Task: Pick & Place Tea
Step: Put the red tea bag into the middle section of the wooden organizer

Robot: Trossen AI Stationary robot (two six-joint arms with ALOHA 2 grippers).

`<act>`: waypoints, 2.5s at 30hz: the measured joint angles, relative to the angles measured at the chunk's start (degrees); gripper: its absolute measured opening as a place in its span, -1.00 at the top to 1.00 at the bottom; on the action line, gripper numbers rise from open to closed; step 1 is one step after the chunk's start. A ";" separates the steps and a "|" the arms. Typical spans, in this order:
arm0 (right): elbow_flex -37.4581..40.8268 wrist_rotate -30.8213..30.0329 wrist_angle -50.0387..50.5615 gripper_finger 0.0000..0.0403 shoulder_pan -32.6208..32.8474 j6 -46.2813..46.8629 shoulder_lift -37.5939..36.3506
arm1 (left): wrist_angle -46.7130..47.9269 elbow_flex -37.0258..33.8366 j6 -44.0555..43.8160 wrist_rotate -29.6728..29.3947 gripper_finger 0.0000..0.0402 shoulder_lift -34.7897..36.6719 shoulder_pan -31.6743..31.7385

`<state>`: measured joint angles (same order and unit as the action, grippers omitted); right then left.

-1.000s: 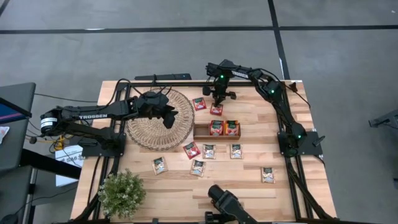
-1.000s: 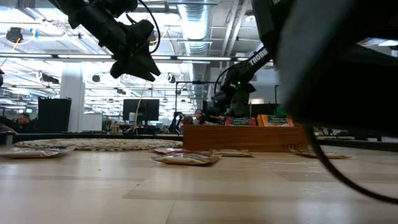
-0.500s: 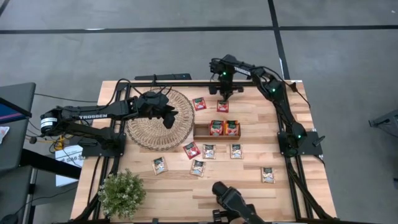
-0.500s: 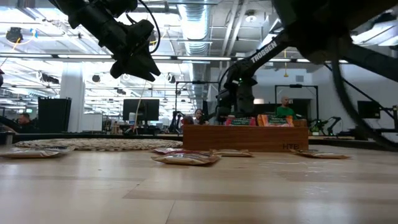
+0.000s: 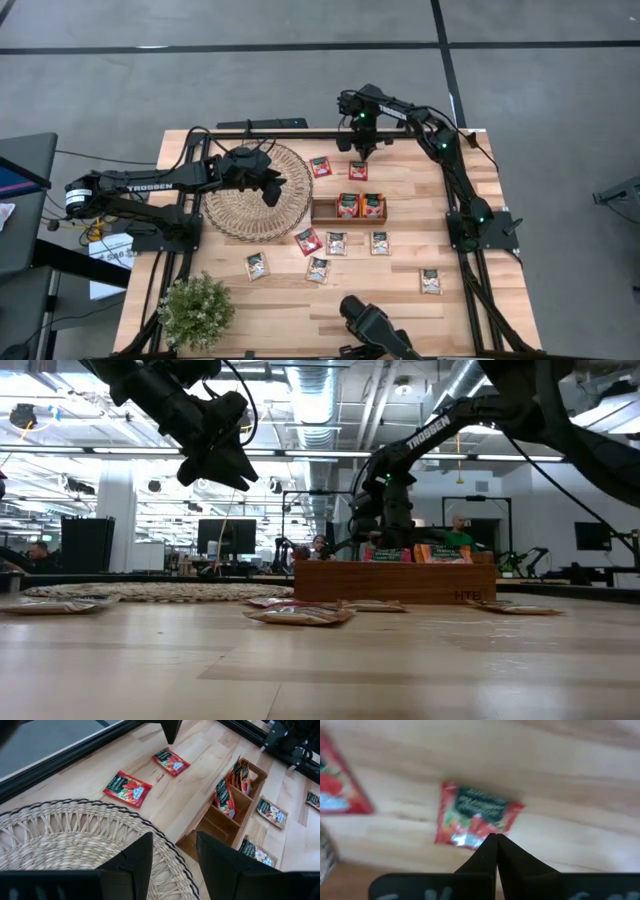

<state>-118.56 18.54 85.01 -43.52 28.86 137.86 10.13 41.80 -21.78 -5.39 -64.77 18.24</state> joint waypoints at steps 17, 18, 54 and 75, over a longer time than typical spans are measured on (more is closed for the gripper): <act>3.25 10.20 -8.68 1.00 -0.49 5.31 0.18 | -0.41 -0.01 -2.03 0.02 0.29 -0.02 0.01; 4.03 11.30 -9.65 1.00 -0.66 5.79 0.15 | -0.41 -0.02 -2.03 0.02 0.29 -0.02 0.00; 10.95 12.23 -7.79 1.00 -5.18 11.19 0.26 | -0.41 0.00 -2.03 0.02 0.29 0.00 0.00; 10.97 -3.93 4.92 1.00 -11.91 1.81 -0.09 | -0.41 0.00 -1.92 0.02 0.29 -0.01 0.00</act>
<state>-107.59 14.60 89.93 -55.43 30.67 137.77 9.72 41.80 -23.70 -5.37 -64.78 18.24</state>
